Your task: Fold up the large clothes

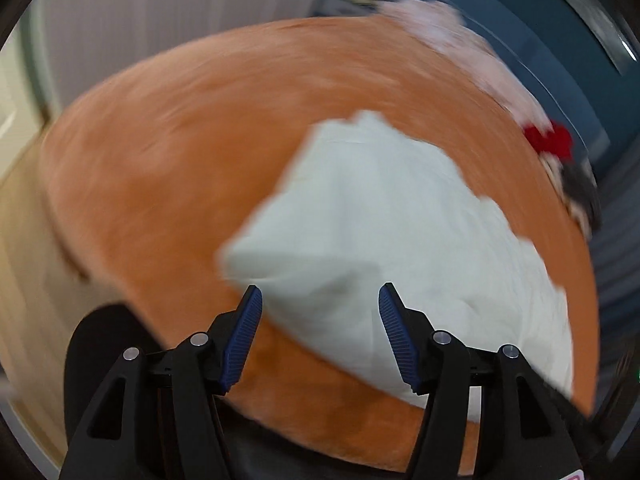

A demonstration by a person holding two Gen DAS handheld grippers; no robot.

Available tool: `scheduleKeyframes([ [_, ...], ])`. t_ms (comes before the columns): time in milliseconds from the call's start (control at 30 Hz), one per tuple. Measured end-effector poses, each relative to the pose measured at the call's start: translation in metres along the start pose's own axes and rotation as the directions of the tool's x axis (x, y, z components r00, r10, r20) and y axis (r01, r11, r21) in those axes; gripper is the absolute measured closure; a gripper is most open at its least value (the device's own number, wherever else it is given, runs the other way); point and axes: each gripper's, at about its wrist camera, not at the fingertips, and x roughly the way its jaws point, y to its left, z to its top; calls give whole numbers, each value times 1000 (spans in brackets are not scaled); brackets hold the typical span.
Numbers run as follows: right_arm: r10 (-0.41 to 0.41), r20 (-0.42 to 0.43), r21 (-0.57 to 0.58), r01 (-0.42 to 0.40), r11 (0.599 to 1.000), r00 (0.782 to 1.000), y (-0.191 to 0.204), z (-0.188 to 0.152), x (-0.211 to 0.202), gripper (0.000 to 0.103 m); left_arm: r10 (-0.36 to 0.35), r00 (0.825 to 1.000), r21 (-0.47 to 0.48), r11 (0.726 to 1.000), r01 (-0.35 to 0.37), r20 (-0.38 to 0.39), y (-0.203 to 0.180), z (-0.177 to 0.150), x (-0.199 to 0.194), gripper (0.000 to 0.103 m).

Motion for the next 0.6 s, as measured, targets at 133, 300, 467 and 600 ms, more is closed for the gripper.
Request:
scheduleKeyframes([
  [133,-25,-38,14,25,1000,999,1,-4,18,92,-66,994,-133,990,54,-86,29,6,23,44],
  [300,7,-67,66,-2,998,998,-9,-5,31,95,-186,973,-193,968,157,-138,22,10,52,32],
  [467,22,-78,84,-15,996,997,-13,-4,38,95,-205,968,-218,961,172,-142,9,15,67,27],
  [600,37,-77,108,-29,994,996,-17,-1,32,95,-200,972,-127,974,185,-120,-7,19,49,74],
])
